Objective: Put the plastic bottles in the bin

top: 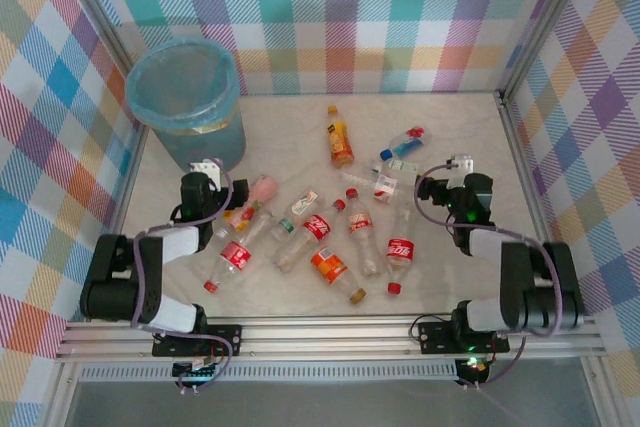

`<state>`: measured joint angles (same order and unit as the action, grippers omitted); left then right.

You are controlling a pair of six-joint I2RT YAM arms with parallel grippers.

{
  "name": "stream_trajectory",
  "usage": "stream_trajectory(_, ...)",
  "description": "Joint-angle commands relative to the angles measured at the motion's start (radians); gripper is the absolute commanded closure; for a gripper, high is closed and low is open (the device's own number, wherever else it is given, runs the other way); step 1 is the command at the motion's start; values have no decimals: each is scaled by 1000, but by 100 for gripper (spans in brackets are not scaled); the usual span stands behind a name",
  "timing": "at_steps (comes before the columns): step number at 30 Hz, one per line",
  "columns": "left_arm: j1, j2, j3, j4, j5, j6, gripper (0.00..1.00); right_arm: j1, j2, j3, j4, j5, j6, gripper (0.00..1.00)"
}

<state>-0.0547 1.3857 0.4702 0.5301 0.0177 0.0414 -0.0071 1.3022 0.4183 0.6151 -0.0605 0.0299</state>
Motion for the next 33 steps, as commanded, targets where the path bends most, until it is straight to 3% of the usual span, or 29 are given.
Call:
stream_trajectory(1,-20,-166,43,-117,12,-12,6,1,-141,123,-254,19,79,9)
stream_trajectory(5,-96,-321,140,-339,-40,-30,7,6,-125,386,-656,-99,245,16)
stream_trajectory(8,-161,-388,222,-469,-52,-51,9,55,-17,604,-957,-203,248,19)
stream_trajectory(14,-308,-292,476,-788,-49,-98,13,213,171,871,-1327,-226,154,25)
stream_trajectory(21,-371,-80,686,-1119,-85,-230,15,436,329,1012,-1413,-219,157,26)
stream_trajectory(29,-375,-31,755,-1339,-14,-216,19,608,372,1062,-1478,-221,157,30)
stream_trajectory(33,-376,-51,742,-1380,28,-224,19,627,336,982,-1456,-201,248,38)
